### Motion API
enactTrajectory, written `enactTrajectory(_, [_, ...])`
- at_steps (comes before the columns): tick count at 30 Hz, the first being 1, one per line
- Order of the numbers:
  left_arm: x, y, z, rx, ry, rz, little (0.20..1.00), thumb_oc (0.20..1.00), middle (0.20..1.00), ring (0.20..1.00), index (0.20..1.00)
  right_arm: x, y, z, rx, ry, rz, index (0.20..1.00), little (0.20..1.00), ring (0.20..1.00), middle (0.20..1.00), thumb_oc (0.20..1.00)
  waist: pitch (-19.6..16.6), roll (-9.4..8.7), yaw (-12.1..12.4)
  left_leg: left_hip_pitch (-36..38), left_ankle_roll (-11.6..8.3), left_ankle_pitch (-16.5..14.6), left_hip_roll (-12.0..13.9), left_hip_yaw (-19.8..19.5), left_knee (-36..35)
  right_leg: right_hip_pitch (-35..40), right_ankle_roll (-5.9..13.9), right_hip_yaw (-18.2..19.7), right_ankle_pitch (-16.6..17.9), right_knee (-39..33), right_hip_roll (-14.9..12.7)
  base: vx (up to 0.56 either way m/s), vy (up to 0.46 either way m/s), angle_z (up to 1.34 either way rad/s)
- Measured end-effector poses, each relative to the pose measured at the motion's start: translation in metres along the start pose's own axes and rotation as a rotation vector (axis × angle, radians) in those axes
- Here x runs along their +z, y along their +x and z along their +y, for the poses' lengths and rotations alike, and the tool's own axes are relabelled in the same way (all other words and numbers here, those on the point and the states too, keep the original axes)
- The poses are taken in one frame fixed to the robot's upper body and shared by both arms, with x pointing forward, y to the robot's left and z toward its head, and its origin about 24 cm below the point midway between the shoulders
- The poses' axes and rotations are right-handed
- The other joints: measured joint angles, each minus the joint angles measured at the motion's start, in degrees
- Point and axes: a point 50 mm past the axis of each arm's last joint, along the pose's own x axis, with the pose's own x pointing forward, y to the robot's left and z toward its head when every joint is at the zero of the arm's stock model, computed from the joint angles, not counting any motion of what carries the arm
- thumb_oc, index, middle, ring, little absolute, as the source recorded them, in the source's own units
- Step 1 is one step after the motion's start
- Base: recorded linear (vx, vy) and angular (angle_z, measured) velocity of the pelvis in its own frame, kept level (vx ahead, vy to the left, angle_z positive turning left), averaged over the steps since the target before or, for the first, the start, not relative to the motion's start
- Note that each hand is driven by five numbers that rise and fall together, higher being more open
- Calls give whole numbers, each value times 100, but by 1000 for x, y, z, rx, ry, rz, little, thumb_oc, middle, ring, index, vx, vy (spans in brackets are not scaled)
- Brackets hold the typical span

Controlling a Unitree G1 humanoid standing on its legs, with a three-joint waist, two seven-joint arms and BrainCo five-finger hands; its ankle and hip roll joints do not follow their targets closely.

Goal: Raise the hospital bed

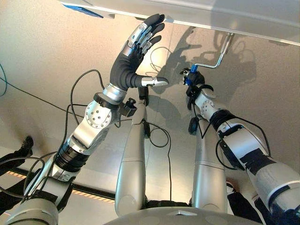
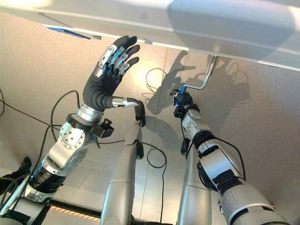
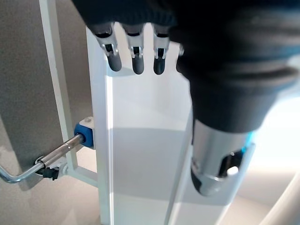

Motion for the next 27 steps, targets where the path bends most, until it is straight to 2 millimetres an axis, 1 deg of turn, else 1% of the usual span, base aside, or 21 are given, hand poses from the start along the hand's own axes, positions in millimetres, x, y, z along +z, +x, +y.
enactTrajectory(6, [0,0,0,0,0,0,1000,1000,1000,1000,1000,0,0,0,1,-7,-1,200,200,200,200,200,0,0,-4,-1,1,0,0,6,-12,0,6,3,5,-23,2,0,0,0])
enactTrajectory(8, [0,0,0,1,1,-1,1000,1000,1000,1000,1000,0,0,2,14,-74,1,200,200,200,200,200,0,0,-9,-1,1,0,0,6,-16,0,6,2,5,-25,3,0,0,0])
enactTrajectory(10, [0,0,1,4,2,-1,1000,1000,1000,1000,1000,1,-2,10,67,-186,-7,200,200,200,200,200,0,-1,-26,-5,1,0,1,6,-17,-3,7,0,5,-25,4,0,0,0])
enactTrajectory(12, [1,-1,2,12,6,-1,1000,1000,1000,1000,1000,1,-7,15,117,-211,-27,200,200,200,200,200,1,-2,-113,-17,2,-1,2,9,-17,-15,7,1,5,-28,5,0,0,0])
enactTrajectory(13, [3,-5,9,45,19,-2,1000,1000,1000,1000,1000,-1,-14,23,179,-198,-48,200,200,200,200,200,2,-3,-162,-46,2,-1,4,8,-20,-32,11,-5,7,-41,5,0,0,0])
enactTrajectory(14, [3,-6,12,63,23,-1,1000,1000,1000,1000,1000,-1,-16,22,184,-203,-54,200,200,200,200,200,2,-3,-193,-46,3,-2,4,11,-21,-31,14,0,12,-59,10,9,-8,-3])
enactTrajectory(15, [5,-7,16,81,38,-3,1000,1000,1000,1000,1000,-1,-24,25,230,-236,-71,200,200,200,200,200,3,-5,-240,-48,6,-4,9,36,-30,-40,17,9,13,-77,14,2,-13,-4])
enactTrajectory(16, [5,-8,18,91,46,-1,1000,1000,1000,1000,1000,0,-28,23,244,-249,-79,200,200,200,200,200,3,-5,-296,-48,8,-6,8,38,-30,-40,18,13,14,-76,13,0,0,0])
enactTrajectory(18, [7,-14,24,104,110,7,1000,1000,1000,1000,1000,2,-51,28,363,-250,-129,200,200,200,200,200,4,-7,-334,-58,11,-10,9,39,-35,-50,18,12,14,-76,14,0,0,0])
enactTrajectory(20, [8,-16,26,111,127,14,1000,1000,1000,1000,1000,3,-59,30,402,-244,-145,200,200,200,200,200,4,-7,-381,-53,15,-13,7,49,-35,-52,19,18,15,-75,12,0,0,0])
enactTrajectory(21, [8,-16,27,110,140,13,1000,1000,1000,1000,1000,4,-62,29,412,-243,-151,200,200,200,200,200,4,-8,-399,-53,15,-14,7,50,-36,-54,19,19,15,-73,12,0,0,0])
enactTrajectory(22, [9,-17,28,112,165,12,1000,1000,1000,1000,1000,7,-71,28,444,-243,-170,200,200,200,200,200,5,-9,-407,-63,15,-14,7,48,-35,-61,19,20,15,-72,11,0,0,0])
enactTrajectory(23, [10,-18,30,117,170,15,1000,1000,1000,1000,1000,8,-74,27,457,-244,-175,200,200,200,200,200,5,-9,-420,-65,16,-14,4,47,-36,-61,20,19,14,-71,7,0,0,0])
enactTrajectory(27, [16,-28,37,143,204,25,1000,1000,1000,1000,1000,15,-99,17,519,-203,-222,200,200,200,200,200,7,-16,-467,-69,21,-17,-1,46,-40,-62,25,16,13,-74,2,0,0,0])
